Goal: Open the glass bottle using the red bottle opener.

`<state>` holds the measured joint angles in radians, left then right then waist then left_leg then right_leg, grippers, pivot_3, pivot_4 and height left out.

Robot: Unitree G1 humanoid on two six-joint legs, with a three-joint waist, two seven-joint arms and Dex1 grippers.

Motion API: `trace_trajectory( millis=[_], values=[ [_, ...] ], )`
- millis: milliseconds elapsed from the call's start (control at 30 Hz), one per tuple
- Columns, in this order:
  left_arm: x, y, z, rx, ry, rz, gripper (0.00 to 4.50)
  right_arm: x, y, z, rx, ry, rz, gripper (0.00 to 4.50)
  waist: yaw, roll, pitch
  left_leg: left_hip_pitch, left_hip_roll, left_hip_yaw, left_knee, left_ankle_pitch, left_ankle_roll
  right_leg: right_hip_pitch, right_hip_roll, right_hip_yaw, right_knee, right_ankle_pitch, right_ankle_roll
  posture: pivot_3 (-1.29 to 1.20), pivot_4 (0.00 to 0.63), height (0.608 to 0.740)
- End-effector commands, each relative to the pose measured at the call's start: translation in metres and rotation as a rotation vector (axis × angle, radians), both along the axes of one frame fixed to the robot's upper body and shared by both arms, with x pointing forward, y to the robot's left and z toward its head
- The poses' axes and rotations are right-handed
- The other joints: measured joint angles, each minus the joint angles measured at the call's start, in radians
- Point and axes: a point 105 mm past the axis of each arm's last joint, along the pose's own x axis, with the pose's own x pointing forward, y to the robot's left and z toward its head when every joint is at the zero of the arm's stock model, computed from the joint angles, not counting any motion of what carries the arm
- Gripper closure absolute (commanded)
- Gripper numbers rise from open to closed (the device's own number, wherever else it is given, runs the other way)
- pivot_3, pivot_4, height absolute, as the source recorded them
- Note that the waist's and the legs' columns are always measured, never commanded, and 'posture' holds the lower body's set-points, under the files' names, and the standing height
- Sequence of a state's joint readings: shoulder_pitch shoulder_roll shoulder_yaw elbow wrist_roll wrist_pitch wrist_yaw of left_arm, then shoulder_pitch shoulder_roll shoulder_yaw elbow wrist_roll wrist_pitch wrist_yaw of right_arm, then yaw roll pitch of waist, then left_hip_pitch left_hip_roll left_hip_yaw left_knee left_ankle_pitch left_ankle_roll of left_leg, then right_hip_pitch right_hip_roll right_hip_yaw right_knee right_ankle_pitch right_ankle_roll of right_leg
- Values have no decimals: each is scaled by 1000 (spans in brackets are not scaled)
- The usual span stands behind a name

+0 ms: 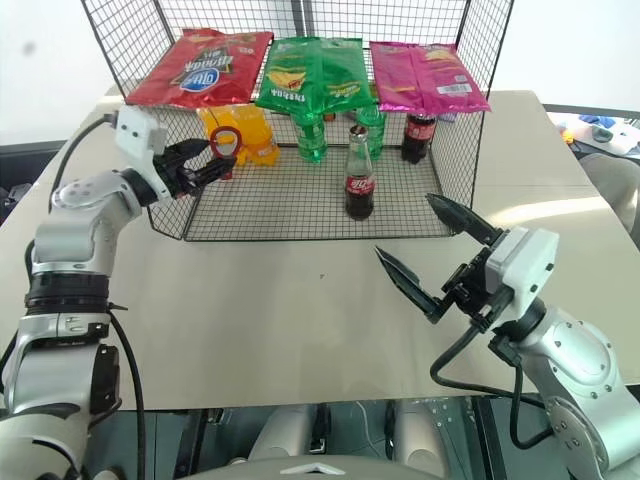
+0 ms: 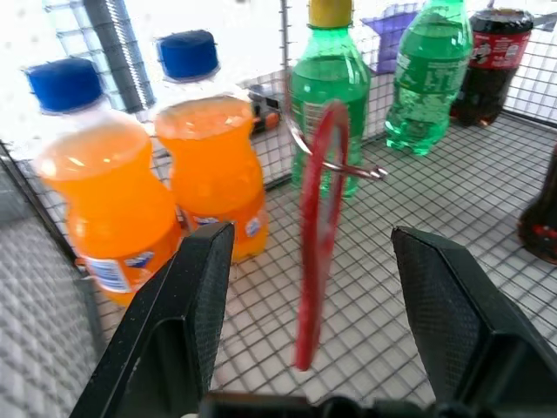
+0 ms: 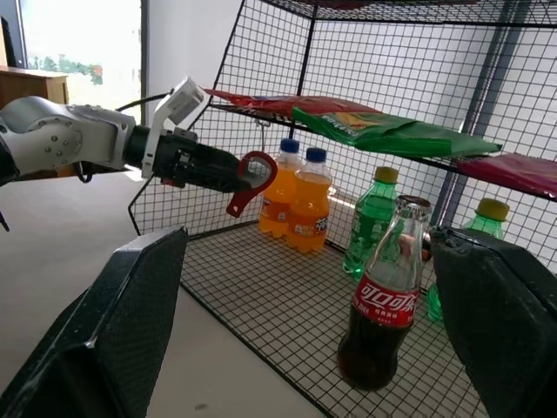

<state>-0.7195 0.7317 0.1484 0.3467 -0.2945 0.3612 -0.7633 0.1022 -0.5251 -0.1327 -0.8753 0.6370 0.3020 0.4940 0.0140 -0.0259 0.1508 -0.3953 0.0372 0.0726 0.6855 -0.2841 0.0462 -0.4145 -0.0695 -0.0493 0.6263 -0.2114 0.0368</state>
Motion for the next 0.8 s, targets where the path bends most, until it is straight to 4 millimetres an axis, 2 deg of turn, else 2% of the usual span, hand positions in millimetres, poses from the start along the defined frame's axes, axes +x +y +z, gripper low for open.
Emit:
trace_trajectory(
  millis=[33, 67, 133, 567, 700, 767, 800],
  values=[
    [-6, 6, 20, 21, -73, 9, 1906, -8, 1, 9, -3, -54, 8, 0, 0, 0, 0, 0, 0, 0, 0, 0, 0, 0, 0, 0, 0, 0, 0, 0, 150, 740],
    [-5, 6, 19, 25, -72, 9, 2139, -7, 1, 9, -1, -53, 9, 0, 1, 0, 0, 0, 0, 0, 0, 0, 0, 0, 0, 0, 0, 0, 0, 0, 150, 740],
    [-6, 3, 18, 37, -65, -9, 2986, -7, 1, 8, 0, -51, 11, 0, 1, 0, 0, 0, 0, 0, 0, 0, 0, 0, 0, 0, 0, 0, 0, 0, 150, 740],
    [-3, -3, 17, 40, -60, -49, 2986, -10, 0, 4, 2, -36, 5, 0, 1, 0, 0, 0, 0, 0, 0, 0, 0, 0, 0, 0, 0, 0, 0, 0, 150, 740],
    [-2, 1, 18, 55, -59, -39, 1845, -12, -1, 3, 1, -33, -2, 0, 0, 0, 0, 0, 0, 0, 0, 0, 0, 0, 0, 0, 0, 0, 0, 0, 150, 740],
    [-1, 4, 19, 75, -65, -23, 1049, -13, -1, 2, 1, -31, -4, 0, 1, 0, 0, 0, 0, 0, 0, 0, 0, 0, 0, 0, 0, 0, 0, 0, 150, 740],
    [0, 5, 19, 84, -70, -14, 1049, -13, -1, 2, 0, -30, -5, 0, 1, 0, 0, 0, 0, 0, 1, 0, 0, 0, 0, 0, 0, 0, 0, 0, 150, 740]
  ],
)
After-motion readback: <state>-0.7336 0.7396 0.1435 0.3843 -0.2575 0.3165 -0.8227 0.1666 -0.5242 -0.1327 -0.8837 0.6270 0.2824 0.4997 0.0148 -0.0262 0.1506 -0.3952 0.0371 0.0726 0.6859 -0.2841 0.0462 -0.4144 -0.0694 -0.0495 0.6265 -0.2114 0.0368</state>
